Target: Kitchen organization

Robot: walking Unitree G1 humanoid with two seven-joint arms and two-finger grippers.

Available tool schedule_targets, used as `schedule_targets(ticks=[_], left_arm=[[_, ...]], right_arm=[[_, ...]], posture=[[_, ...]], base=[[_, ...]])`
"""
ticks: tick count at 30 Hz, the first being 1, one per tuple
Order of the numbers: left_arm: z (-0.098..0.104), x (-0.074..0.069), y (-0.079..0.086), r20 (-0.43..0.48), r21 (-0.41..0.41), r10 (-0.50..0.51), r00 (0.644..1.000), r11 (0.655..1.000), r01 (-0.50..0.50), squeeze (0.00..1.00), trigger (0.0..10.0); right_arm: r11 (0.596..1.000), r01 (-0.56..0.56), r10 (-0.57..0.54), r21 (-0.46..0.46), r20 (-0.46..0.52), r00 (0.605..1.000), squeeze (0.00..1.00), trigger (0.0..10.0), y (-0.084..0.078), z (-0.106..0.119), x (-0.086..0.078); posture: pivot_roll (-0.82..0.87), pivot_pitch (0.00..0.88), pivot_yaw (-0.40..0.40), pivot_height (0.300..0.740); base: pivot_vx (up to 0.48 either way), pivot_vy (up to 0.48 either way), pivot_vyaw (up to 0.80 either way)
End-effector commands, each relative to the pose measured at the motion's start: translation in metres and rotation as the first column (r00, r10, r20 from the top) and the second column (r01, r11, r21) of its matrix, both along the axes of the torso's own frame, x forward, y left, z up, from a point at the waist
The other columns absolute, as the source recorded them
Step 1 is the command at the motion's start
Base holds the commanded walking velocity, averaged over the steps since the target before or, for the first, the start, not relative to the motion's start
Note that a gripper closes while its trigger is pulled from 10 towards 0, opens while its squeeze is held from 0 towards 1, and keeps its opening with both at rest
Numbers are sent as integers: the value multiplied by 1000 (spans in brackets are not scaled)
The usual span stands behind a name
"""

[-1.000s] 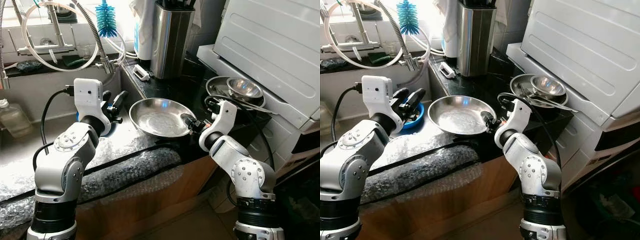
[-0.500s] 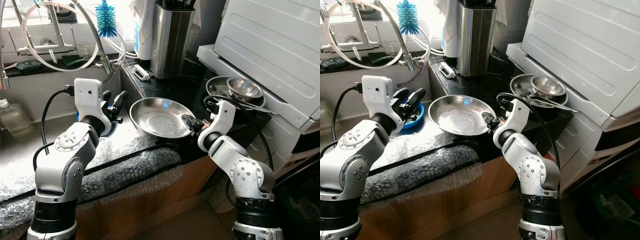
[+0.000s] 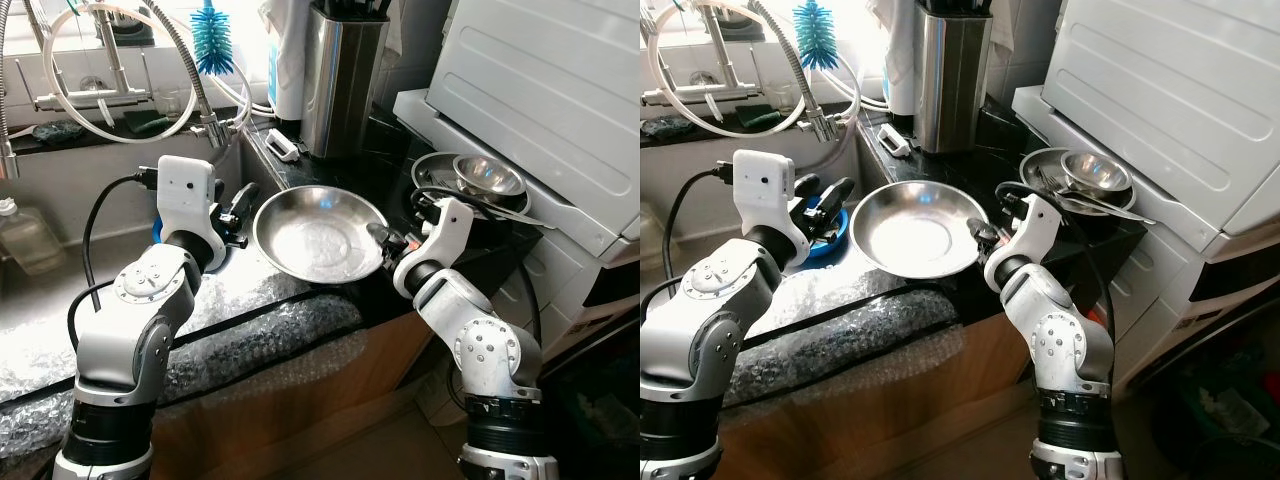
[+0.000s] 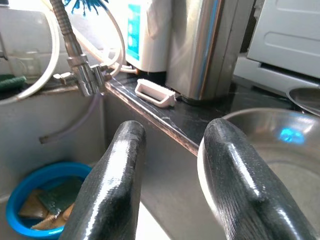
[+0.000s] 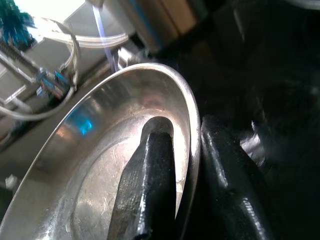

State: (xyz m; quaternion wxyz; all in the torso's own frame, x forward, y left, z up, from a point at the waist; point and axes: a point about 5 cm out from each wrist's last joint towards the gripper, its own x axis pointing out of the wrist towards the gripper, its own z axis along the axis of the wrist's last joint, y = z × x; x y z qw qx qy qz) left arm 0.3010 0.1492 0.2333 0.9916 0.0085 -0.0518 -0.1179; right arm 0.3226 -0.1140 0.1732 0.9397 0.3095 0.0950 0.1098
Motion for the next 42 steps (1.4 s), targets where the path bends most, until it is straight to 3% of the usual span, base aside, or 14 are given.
schedule_targets(ticks=[1, 6, 9, 10, 11, 12, 13, 15, 20, 22, 27, 35, 38, 42], left_arm=[[9, 0, 0, 53, -11, 16, 998, 1000, -15, 0, 10000], [24, 1, 13, 136, -100, 119, 983, 989, -106, 0, 10000], [23, 1, 14, 122, -178, 114, 986, 980, -91, 0, 10000], [21, 1, 14, 110, -201, 108, 988, 976, -84, 0, 10000], [19, 1, 15, 90, -242, 101, 991, 967, -77, 0, 10000], [17, 1, 15, 78, -269, 98, 992, 960, -74, 0, 10000], [14, 2, 15, 51, -359, 73, 996, 932, -50, 0, 10000], [13, 1, 15, 32, -457, 49, 998, 889, -29, 0, 10000], [8, 1, 10, 3, -527, -1, 1000, 850, 3, 0, 10000], [7, 1, 9, 0, -526, -9, 1000, 851, 8, 0, 10000], [8, -4, -9, 25, -404, -83, 996, 911, 86, 0, 10000], [10, -6, -15, 55, -325, -80, 995, 941, 93, 0, 10000], [9, -7, -19, 71, -216, -86, 994, 971, 100, 0, 10000], [7, -9, -25, 74, -141, -106, 992, 983, 116, 0, 10000]], right_arm=[[998, 36, -38, 45, 60, 997, 0, 0, -6, 9, 3], [989, 65, -85, 135, 146, 986, 0, 0, -9, 15, 3], [987, 59, -88, 151, 188, 978, 0, 0, -9, 16, 2], [986, 56, -87, 157, 198, 976, 0, 2941, -9, 16, 2], [985, 52, -87, 165, 211, 974, 0, 10000, -8, 16, 1], [984, 51, -88, 170, 219, 972, 0, 10000, -8, 16, 1], [983, 38, -82, 180, 245, 966, 0, 10000, -7, 16, 0], [982, 26, -74, 185, 263, 962, 0, 10000, -5, 17, -1], [980, 10, -68, 198, 289, 955, 0, 10000, -3, 18, -1], [980, 9, -69, 200, 291, 954, 0, 10000, -3, 19, -1], [980, 7, -68, 200, 298, 952, 0, 10000, -3, 18, -1], [980, 5, -67, 201, 304, 950, 0, 10000, -3, 17, -1], [980, 6, -67, 198, 301, 951, 0, 10000, -2, 17, -1], [980, 2, -64, 201, 302, 951, 0, 10000, -1, 16, -1]], posture=[[7, 0, -115, 740], [8, 0, -116, 740], [8, 0, -115, 740], [9, 0, -115, 740], [10, 0, -116, 740], [10, 0, -116, 740], [9, 0, -116, 740], [10, 0, -116, 740], [10, 0, -117, 740], [8, 0, -117, 740], [8, 0, -118, 740], [5, 0, -119, 740], [10, 0, -120, 740], [9, 0, -120, 740]], base=[[0, 0, 0], [0, 0, 0], [0, 0, 0], [0, 0, 0], [0, 0, 0], [0, 0, 0], [0, 0, 0], [0, 0, 0], [0, 0, 0], [0, 0, 0], [0, 0, 0], [0, 0, 0], [0, 0, 0], [0, 0, 0]])
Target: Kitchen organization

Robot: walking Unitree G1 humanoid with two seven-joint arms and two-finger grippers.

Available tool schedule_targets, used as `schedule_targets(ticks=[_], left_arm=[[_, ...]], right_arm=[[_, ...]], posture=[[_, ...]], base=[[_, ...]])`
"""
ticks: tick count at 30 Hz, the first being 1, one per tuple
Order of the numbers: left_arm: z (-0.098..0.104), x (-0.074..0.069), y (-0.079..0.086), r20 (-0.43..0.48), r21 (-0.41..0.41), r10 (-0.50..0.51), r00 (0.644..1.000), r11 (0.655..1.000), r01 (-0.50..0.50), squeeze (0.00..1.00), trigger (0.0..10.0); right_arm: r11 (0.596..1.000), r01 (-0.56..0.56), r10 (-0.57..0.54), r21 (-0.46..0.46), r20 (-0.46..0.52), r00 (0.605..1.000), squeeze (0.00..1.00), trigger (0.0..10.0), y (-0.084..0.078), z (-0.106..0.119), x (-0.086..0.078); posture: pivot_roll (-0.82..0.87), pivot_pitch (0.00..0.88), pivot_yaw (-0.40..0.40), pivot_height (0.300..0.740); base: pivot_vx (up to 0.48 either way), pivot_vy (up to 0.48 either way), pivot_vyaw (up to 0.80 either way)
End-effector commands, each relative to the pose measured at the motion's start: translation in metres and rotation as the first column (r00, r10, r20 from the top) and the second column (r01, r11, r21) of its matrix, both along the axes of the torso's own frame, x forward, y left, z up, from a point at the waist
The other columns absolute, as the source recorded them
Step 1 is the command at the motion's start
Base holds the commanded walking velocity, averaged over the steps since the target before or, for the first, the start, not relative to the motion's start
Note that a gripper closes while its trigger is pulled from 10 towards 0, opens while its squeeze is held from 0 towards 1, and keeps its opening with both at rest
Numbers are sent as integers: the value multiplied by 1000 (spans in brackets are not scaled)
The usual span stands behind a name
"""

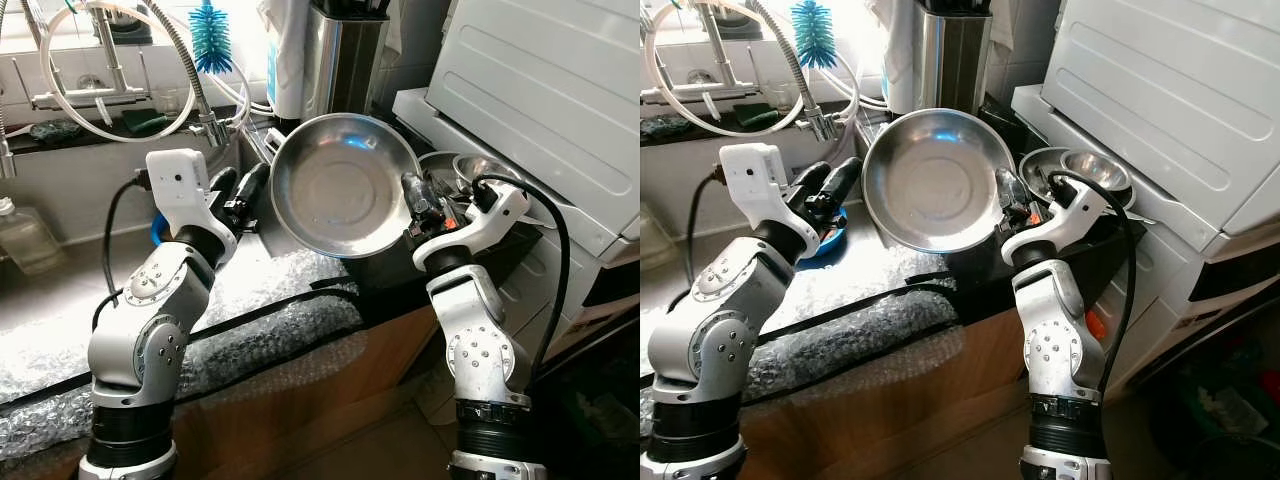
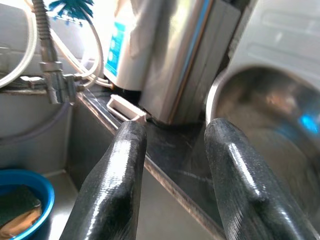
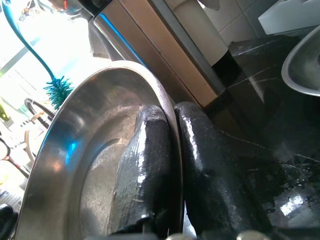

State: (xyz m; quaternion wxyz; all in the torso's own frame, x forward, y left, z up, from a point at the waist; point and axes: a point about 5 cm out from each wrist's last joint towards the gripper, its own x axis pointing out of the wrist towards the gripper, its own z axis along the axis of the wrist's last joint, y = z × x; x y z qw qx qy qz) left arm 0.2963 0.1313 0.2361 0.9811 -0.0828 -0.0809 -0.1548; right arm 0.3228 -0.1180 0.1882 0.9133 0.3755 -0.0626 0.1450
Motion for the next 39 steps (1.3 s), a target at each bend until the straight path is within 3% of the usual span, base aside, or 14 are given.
schedule_targets(ticks=[1, 11, 17, 32, 36, 38, 39], left_arm=[[3, -5, -8, 34, 40, -26, 999, 999, 25, 0, 10000], [2, -8, -16, 39, 67, -75, 996, 995, 72, 0, 10000], [-2, -9, -22, 26, 136, -92, 995, 987, 87, 0, 10000], [-8, -5, -27, -1, 131, -35, 999, 991, 35, 0, 10000], [-9, -4, -26, -10, 132, -16, 1000, 991, 18, 0, 8980], [-11, -3, -26, -19, 134, -4, 1000, 991, 7, 0, 7882], [-11, -2, -26, -20, 137, -2, 1000, 991, 5, 0, 7882]], right_arm=[[1000, -8, 7, 18, 16, 1000, 0, 10000, 3, 2, -1], [1000, 1, -2, 20, 19, 1000, 0, 10000, 1, 2, 0], [1000, -1, 0, 23, 21, 1000, 0, 10000, 2, 3, 0], [999, -6, 5, 32, 29, 1000, 0, 10000, 3, 4, 0], [999, -8, 7, 37, 29, 1000, 0, 10000, 3, 4, 0], [999, -10, 9, 38, 31, 999, 0, 10000, 4, 4, 0], [999, -10, 9, 38, 31, 999, 0, 10000, 4, 4, 0]], posture=[[9, 0, -120, 740], [8, 0, -119, 740], [10, 0, -119, 740], [7, 0, -119, 740], [9, 0, -119, 740], [8, 0, -119, 740], [9, 0, -119, 740]], base=[[0, 0, 0], [0, 0, 0], [0, 0, 0], [0, 0, 0], [0, 0, 0], [0, 0, 0], [0, 0, 0]])
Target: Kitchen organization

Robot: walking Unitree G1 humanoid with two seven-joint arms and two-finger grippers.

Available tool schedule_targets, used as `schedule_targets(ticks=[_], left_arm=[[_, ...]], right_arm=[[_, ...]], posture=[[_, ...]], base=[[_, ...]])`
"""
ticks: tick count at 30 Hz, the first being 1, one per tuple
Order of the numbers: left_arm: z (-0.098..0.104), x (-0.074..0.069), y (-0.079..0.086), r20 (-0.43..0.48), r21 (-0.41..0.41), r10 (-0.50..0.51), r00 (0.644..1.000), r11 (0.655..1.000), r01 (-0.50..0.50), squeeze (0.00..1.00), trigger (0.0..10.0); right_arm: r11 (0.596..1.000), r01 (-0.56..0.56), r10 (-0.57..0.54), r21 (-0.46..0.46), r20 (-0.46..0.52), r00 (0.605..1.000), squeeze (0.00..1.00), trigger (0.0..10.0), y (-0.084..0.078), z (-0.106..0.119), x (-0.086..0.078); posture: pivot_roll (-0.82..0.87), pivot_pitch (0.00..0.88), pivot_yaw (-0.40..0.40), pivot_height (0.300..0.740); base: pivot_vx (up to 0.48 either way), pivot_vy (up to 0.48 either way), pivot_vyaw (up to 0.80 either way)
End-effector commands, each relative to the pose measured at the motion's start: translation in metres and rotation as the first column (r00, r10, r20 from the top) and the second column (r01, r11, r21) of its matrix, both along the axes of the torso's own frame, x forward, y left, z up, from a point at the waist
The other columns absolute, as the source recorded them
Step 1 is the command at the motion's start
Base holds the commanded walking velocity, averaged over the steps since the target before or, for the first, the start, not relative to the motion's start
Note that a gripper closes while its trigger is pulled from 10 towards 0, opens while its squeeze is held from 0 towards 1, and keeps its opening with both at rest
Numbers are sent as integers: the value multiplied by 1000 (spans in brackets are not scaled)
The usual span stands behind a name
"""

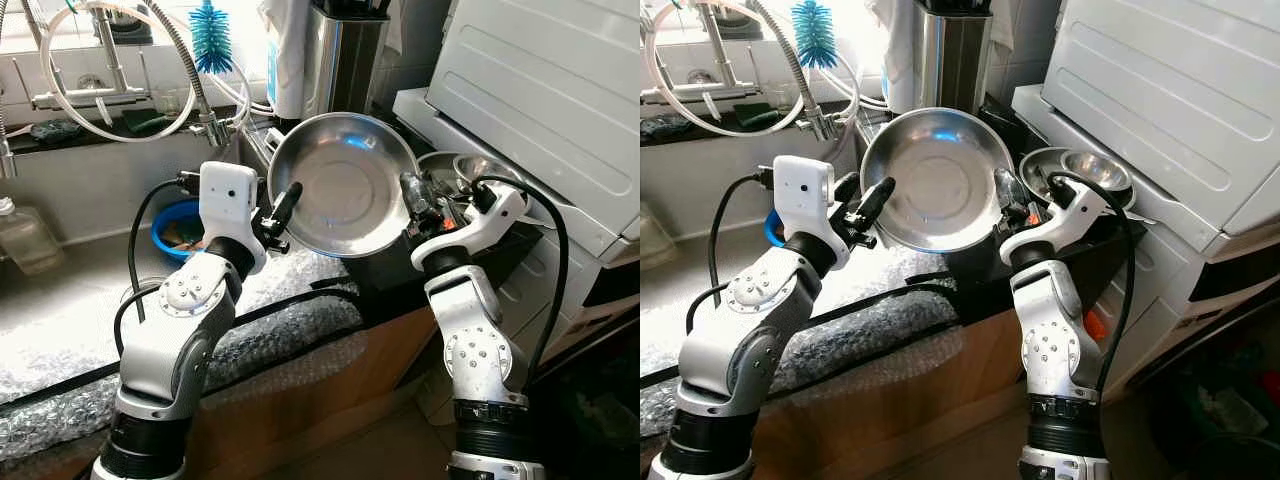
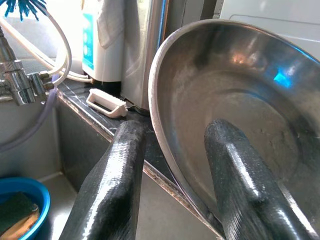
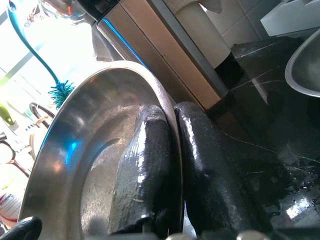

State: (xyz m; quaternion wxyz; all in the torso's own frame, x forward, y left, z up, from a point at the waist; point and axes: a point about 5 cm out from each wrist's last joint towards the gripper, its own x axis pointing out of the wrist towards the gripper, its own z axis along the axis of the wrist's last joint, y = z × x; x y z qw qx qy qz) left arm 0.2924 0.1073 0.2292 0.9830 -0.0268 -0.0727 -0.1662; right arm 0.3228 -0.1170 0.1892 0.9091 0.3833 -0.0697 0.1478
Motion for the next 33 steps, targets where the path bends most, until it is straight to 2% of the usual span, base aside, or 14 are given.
schedule_targets(ticks=[1, 3, 4, 5, 6, 7, 8, 10, 11, 12, 13, 14, 15, 33], left_arm=[[-5, 2, -2, -22, 26, 15, 1000, 1000, -15, 0, 7765], [-5, 2, -1, -23, 27, 19, 1000, 999, -18, 0, 7765], [-5, 3, -1, -24, 29, 23, 999, 999, -22, 0, 5451], [-5, 3, -1, -24, 32, 27, 999, 999, -26, 0, 5451], [-4, 4, 1, -19, 30, 48, 999, 998, -48, 0, 7569], [-4, 4, 1, -19, 30, 48, 999, 998, -48, 0, 7569], [-3, 5, 2, -12, 24, 65, 998, 998, -65, 0, 8431], [-2, 6, 3, -8, 15, 74, 997, 997, -73, 0, 8039], [-2, 6, 4, -7, 10, 75, 997, 997, -75, 0, 7020], [-2, 6, 4, -8, 12, 74, 997, 997, -74, 0, 4431], [-2, 6, 4, -11, 10, 72, 997, 997, -72, 0, 2863], [-2, 6, 3, -13, 9, 71, 997, 997, -71, 0, 2863], [-3, 6, 3, -15, 11, 68, 998, 998, -68, 0, 0], [-1, 4, 0, -16, -38, 34, 999, 999, -34, 0, 0]], right_arm=[[1000, -8, 8, 19, 18, 1000, 0, 10000, 3, 3, 0], [1000, -8, 8, 19, 19, 1000, 0, 10000, 3, 4, 0], [1000, -8, 8, 19, 19, 1000, 0, 10000, 3, 4, 0], [1000, -9, 8, 19, 19, 1000, 0, 10000, 2, 3, 0], [1000, -8, 8, 19, 18, 1000, 0, 10000, 3, 3, 0], [1000, -8, 8, 19, 18, 1000, 0, 10000, 3, 3, 0], [1000, -9, 9, 19, 18, 1000, 0, 10000, 3, 3, 0], [1000, -9, 9, 19, 18, 1000, 0, 10000, 3, 3, 0], [1000, -9, 9, 20, 18, 1000, 0, 10000, 3, 4, 0], [1000, -10, 10, 20, 18, 1000, 0, 10000, 3, 4, 0], [1000, -10, 10, 21, 18, 1000, 0, 10000, 3, 4, 0], [1000, -11, 10, 22, 18, 1000, 0, 10000, 3, 4, 0], [1000, -11, 11, 22, 19, 1000, 0, 10000, 3, 4, 0], [1000, -8, 8, -18, 16, 1000, 0, 10000, 4, 3, 1]], posture=[[8, 0, -120, 740], [8, 0, -120, 740], [7, 0, -119, 740], [8, 0, -120, 740], [9, 0, -120, 740], [9, 0, -120, 740], [8, 0, -120, 740], [8, 0, -120, 740], [10, 0, -120, 740], [9, 0, -120, 740], [8, 0, -120, 740], [8, 0, -120, 740], [8, 0, -120, 740], [9, 0, -122, 740]], base=[[0, 0, 0], [0, 0, 0], [0, 0, 0], [0, 0, 0], [0, 0, 0], [0, 0, 0], [0, 0, 0], [0, 0, 0], [0, 0, 0], [0, 0, 0], [0, 0, 0], [0, 0, 0], [0, 0, 0], [0, 0, 0]])
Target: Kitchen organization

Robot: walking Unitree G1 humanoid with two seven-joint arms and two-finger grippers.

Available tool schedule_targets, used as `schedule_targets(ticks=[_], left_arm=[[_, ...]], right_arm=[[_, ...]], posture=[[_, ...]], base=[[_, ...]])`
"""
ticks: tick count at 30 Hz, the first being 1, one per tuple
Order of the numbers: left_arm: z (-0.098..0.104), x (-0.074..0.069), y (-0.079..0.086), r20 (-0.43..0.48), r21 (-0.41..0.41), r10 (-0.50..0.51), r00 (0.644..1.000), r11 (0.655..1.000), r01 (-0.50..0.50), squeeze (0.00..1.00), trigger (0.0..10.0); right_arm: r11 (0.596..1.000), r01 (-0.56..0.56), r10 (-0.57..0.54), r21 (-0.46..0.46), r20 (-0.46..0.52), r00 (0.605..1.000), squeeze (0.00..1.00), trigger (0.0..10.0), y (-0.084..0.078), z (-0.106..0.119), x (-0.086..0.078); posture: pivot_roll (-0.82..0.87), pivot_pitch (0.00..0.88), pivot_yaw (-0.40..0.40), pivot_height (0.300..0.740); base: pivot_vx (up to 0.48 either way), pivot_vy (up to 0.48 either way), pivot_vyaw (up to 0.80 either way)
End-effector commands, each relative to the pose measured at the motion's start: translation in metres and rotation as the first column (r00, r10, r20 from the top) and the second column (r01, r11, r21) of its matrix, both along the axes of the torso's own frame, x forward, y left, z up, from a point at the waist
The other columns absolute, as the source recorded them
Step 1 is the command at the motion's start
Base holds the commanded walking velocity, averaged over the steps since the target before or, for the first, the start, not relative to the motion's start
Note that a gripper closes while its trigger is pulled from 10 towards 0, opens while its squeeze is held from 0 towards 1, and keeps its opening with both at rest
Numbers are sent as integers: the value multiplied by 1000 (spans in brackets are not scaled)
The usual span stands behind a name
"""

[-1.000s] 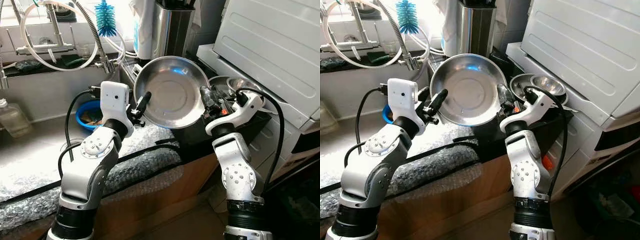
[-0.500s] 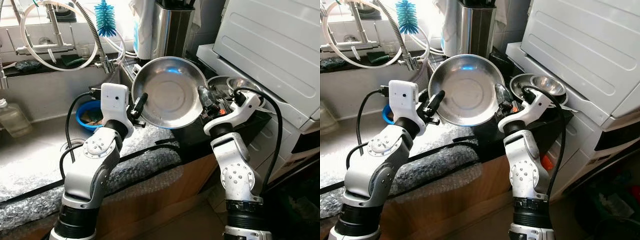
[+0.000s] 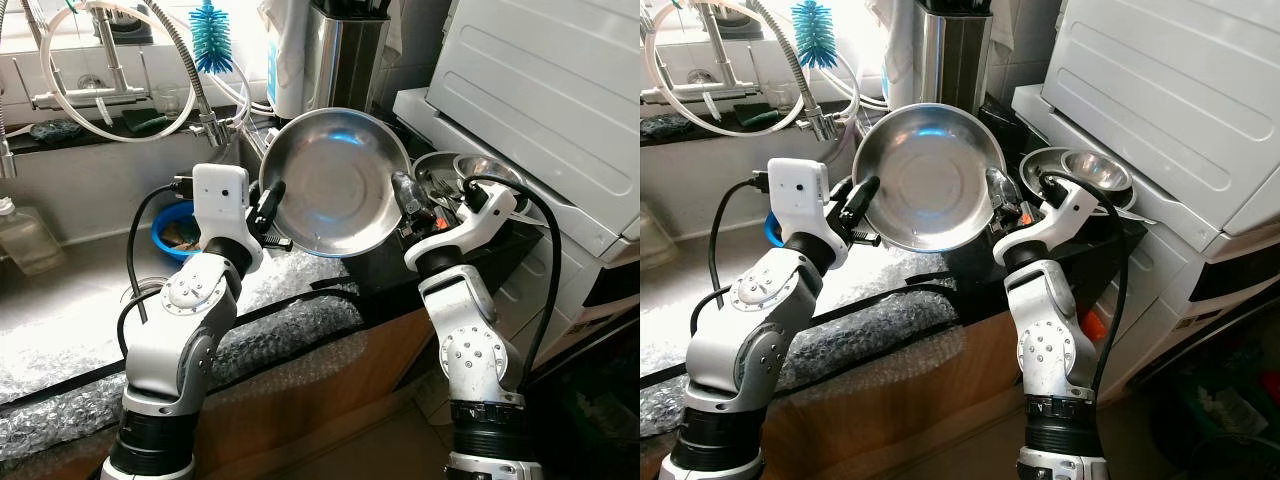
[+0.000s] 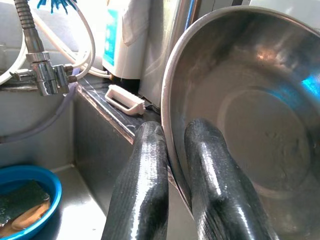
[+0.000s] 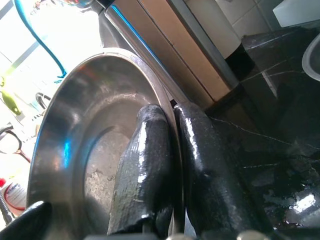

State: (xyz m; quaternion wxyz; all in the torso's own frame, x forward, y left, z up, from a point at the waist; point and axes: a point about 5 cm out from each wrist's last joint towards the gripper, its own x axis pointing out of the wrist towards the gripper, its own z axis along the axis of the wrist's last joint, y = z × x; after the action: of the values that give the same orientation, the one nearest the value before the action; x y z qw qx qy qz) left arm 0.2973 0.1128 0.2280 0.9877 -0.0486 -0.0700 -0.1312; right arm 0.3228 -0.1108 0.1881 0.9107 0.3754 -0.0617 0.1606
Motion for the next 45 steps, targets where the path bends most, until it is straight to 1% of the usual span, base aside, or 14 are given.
schedule_targets(ticks=[1, 8, 9, 10, 18, 29, 30, 31, 32, 33, 34, 35, 40, 45], left_arm=[[1, -1, -5, 4, 5, -33, 999, 999, 33, 0, 0], [5, 0, -4, 18, -17, -22, 1000, 1000, 23, 0, 0], [5, 0, -4, 20, -22, -21, 1000, 1000, 21, 0, 0], [5, 0, -3, 23, -27, -18, 1000, 999, 19, 0, 0], [8, 0, 0, 38, -50, 5, 999, 999, -3, 0, 0], [43, 0, 39, 182, -339, 307, 934, 911, -233, 0, 0], [44, -1, 42, 190, -347, 331, 924, 903, -252, 0, 0], [46, -2, 46, 197, -349, 364, 910, 893, -282, 0, 0], [45, -3, 51, 207, -321, 405, 890, 888, -330, 0, 1020], [45, -3, 52, 214, -297, 419, 882, 888, -350, 0, 2000], [44, -3, 53, 223, -259, 427, 876, 892, -369, 0, 8392], [42, -2, 54, 228, -219, 433, 872, 895, -388, 0, 10000], [31, 2, 64, 253, -85, 446, 859, 894, -439, 0, 10000], [17, 1, 87, 260, 47, 502, 825, 847, -530, 0, 10000]], right_arm=[[1000, 17, -17, -6, 23, 1000, 0, 10000, -2, 4, 1], [998, 11, -10, -62, 18, 1000, 0, 10000, 1, 2, 1], [998, 14, -13, -60, 15, 1000, 588, 10000, 0, 2, 1], [998, 16, -15, -56, 12, 1000, 1000, 10000, 0, 1, 1], [998, 16, -15, -54, 13, 1000, 1000, 10000, 0, 1, 1], [999, -5, 6, -53, 19, 1000, 1000, 10000, 3, 2, 0], [999, -6, 8, -54, 20, 1000, 976, 10000, 3, 2, 0], [998, -7, 8, -56, 20, 1000, 651, 10000, 3, 1, 0], [998, -7, 8, -59, 20, 1000, 0, 10000, 3, 1, 0], [998, -7, 8, -59, 20, 1000, 0, 10000, 3, 1, 0], [998, -7, 8, -60, 21, 1000, 0, 10000, 3, 1, 0], [998, -6, 7, -62, 22, 1000, 0, 10000, 3, 2, 0], [984, 70, -63, -166, 45, 997, 0, 10000, -5, 0, -3], [868, 159, -97, -470, 154, 983, 0, 10000, -15, -7, -17]], posture=[[8, 0, -121, 740], [8, 0, -122, 740], [10, 0, -123, 740], [9, 0, -122, 740], [9, 0, -123, 740], [9, 0, -124, 740], [8, 0, -125, 740], [8, 0, -125, 740], [9, 0, -125, 740], [9, 0, -125, 740], [6, 0, -124, 740], [6, 0, -124, 740], [6, 0, -123, 740], [2, 0, -122, 740]], base=[[0, 0, 0], [0, 0, 0], [0, 0, 0], [0, 0, 0], [0, 0, 0], [0, 0, 0], [0, 0, 0], [0, 0, 0], [0, 0, 0], [0, 0, 0], [0, 0, 0], [0, 0, 0], [0, 0, 0], [0, 0, 0]])
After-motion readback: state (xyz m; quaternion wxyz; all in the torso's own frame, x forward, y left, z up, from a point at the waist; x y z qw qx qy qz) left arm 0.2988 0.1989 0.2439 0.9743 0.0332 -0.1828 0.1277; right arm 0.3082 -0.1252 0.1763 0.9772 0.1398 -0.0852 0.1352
